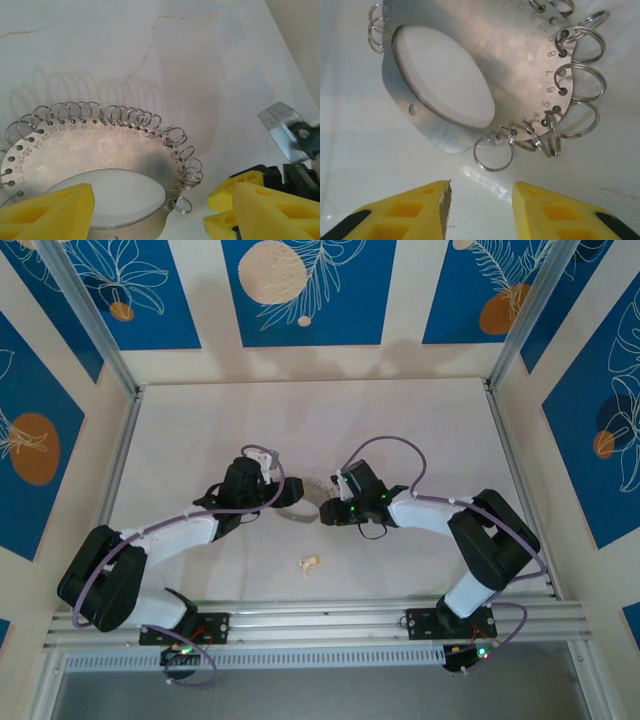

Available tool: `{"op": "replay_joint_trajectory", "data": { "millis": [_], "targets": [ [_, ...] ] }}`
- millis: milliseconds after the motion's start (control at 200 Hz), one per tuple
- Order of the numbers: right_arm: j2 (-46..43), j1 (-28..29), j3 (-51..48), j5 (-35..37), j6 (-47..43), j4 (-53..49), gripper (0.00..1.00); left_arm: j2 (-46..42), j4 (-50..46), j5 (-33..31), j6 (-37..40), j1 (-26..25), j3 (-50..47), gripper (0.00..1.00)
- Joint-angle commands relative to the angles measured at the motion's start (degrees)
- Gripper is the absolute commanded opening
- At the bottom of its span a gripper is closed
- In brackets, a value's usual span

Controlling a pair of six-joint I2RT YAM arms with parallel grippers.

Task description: Put the keys on the keyring

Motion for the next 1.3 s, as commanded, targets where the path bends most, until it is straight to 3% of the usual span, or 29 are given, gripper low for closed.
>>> {"op": "replay_joint_trajectory", "data": {
  "millis": [0,340,1295],
  "targets": [
    [-1.94,1.41,-0.24,3.86,-5.38,-4.32,0.39,-1.04,-0.23,0.54,-0.81,0.39,0.17,0.74],
    [0.02,6.32,3.8,12.07,-9.99,-7.59,0.39,-2.23,-2.24,0.51,-0.66,1.52,0.69,0.74],
    [9.5,7.93,11.26,19.22,-13.96,-9.32,0.34,-8.49,-3.35,1.86,-0.43,6.27,-3.17,0.76]
  ]
}}
